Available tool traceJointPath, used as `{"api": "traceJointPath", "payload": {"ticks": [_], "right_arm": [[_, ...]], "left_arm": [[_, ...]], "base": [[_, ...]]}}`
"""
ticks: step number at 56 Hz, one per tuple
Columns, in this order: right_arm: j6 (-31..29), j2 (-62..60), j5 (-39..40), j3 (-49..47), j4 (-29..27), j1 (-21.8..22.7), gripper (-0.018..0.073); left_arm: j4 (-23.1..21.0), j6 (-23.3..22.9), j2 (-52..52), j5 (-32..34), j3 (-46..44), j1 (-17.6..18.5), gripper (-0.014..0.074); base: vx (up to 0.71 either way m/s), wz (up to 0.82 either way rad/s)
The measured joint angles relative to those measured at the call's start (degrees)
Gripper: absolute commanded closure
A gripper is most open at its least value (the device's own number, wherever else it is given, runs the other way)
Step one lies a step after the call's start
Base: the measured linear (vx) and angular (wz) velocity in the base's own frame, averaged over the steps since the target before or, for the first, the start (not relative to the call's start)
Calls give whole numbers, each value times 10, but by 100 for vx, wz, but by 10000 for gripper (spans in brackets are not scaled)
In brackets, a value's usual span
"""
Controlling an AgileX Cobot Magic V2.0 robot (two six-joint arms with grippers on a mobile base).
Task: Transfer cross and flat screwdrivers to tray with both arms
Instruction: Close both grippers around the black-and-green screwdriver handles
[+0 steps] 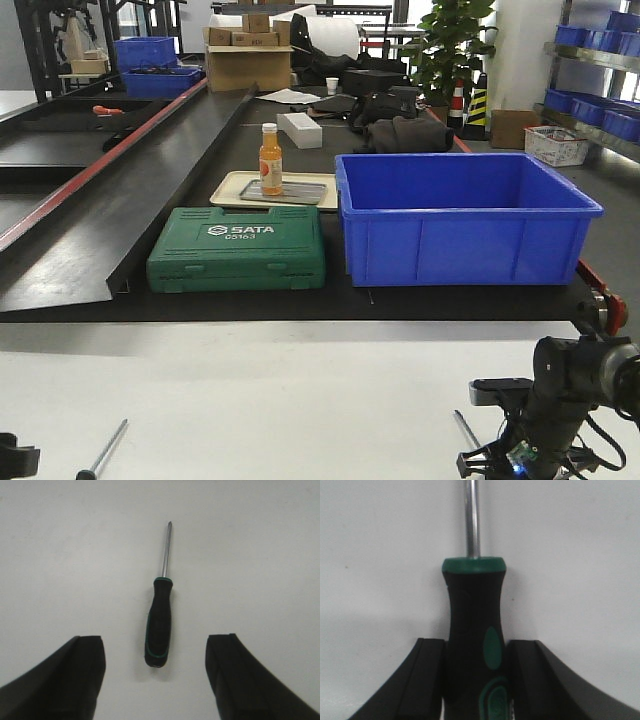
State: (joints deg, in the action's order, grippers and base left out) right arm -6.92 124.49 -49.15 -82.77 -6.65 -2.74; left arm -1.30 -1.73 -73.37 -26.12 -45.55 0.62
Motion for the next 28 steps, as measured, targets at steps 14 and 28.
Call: {"api": "traceJointPath", "payload": {"ticks": [14,28], "right_arm": [[-9,0,0,-1,-20,0,567],[-9,0,0,-1,-20,0,567]], "left_arm": [[-7,67,-174,-146,-180,-10,41],[-52,96,-337,-216,-271,-10,41]], "base": [[0,0],[0,0]]}}
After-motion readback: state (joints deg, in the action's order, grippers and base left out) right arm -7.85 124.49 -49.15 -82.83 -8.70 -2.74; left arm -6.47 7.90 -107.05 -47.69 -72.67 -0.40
